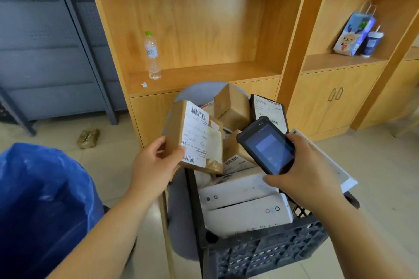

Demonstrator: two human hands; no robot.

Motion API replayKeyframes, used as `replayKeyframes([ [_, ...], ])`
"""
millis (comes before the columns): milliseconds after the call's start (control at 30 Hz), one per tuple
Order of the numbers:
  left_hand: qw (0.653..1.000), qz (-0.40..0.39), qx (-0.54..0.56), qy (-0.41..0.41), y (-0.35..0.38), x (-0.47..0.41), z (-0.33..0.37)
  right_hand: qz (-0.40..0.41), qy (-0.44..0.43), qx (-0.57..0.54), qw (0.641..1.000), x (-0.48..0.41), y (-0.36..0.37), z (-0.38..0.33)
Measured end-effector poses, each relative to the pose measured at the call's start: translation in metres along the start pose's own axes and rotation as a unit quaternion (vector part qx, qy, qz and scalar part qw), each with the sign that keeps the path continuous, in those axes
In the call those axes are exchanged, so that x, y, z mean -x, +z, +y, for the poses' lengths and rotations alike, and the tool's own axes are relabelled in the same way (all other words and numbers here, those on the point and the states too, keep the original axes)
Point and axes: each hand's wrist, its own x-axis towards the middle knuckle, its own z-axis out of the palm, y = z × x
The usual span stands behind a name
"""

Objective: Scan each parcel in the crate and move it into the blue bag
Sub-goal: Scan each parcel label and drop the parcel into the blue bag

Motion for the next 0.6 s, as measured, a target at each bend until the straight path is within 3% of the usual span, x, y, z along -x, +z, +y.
replayKeyframes([
  [300, 0.992, -0.041, 0.071, -0.1, -0.068, 0.034, -0.031, -0.018, -0.034, -0.004, 0.999, 0.035, 0.01, -0.045],
  [433, 0.996, 0.014, 0.06, -0.071, -0.09, 0.044, -0.039, -0.032, -0.052, 0.035, 0.997, 0.049, 0.016, -0.065],
  [600, 0.998, 0.045, -0.041, -0.018, -0.12, 0.045, -0.048, -0.081, -0.1, 0.067, 0.989, 0.056, 0.027, -0.098],
])
